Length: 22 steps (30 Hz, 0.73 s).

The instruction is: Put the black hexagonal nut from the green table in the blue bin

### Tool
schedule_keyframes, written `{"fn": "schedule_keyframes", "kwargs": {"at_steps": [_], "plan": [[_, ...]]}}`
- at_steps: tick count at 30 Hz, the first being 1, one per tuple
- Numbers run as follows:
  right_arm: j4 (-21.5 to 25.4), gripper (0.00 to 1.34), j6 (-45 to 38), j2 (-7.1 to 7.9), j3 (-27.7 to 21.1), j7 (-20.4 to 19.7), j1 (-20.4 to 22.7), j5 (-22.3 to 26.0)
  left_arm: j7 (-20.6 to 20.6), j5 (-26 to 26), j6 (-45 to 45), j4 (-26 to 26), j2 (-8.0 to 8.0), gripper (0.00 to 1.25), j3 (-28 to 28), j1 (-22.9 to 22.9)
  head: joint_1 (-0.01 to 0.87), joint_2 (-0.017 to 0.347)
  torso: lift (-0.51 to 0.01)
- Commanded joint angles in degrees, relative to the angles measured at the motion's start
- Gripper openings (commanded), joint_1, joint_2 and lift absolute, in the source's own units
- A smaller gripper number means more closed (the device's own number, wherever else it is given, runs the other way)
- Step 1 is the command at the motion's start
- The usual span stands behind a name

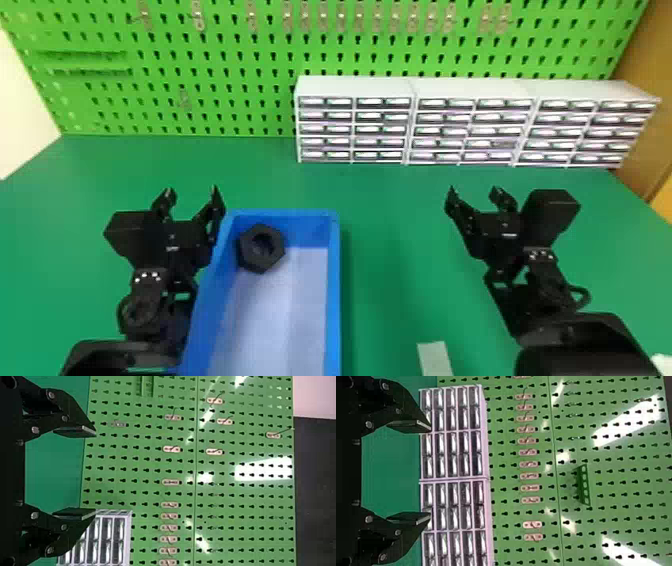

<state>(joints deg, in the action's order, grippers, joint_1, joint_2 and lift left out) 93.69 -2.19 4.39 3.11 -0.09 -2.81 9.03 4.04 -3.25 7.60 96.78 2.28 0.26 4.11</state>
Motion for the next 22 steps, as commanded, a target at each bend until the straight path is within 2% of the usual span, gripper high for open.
{"fn": "schedule_keyframes", "kwargs": {"at_steps": [1,22], "plan": [[0.0,0.85,0.0,0.0,0.1,0.0,0.0,0.0,0.0,0.0,0.0,0.1,0.0,0.71,-0.1,-0.1,0.657,0.057,-0.095],[0.0,0.85,-0.6,0.18,0.2,0.0,0.0,0.1,0.0,0.0,0.0,0.0,0.0,0.71,0.0,-0.1,0.657,0.057,-0.095]]}}
